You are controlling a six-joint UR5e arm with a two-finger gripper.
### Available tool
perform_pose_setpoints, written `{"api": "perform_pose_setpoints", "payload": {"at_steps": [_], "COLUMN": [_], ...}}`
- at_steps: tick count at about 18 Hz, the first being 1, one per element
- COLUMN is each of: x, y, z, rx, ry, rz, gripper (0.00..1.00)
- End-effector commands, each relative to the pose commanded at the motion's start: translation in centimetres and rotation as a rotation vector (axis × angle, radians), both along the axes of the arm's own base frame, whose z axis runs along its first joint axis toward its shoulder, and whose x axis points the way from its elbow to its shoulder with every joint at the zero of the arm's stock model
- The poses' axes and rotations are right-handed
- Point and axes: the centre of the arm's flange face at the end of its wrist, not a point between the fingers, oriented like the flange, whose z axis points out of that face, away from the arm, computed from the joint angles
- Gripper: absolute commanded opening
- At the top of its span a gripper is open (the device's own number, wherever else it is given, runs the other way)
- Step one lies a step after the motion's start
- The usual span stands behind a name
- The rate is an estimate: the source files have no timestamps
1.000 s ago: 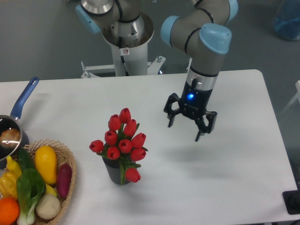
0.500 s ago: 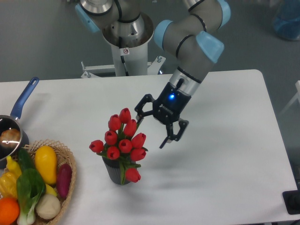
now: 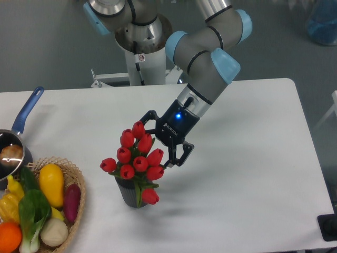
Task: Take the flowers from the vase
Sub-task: 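Lower the gripper around the tulip stems and close it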
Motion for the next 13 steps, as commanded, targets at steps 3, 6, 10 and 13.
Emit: {"api": "perform_pose_setpoints", "payload": {"at_steps": [3,6,10,13], "x": [0.0,0.2,-0.1,0.1], "y": [0.4,0.8,0.6,0.8], "z": [-1.1,-2.1,-1.9,-1.3], "rx": [-0.005,0.002,0.012,0.055], "ry": [-0.014,-0.032,-0.044,-0.063], "rz": [-0.009,-0.022,-0.015,-0.022], "gripper": [1.00,1.00,0.69,0.52]}}
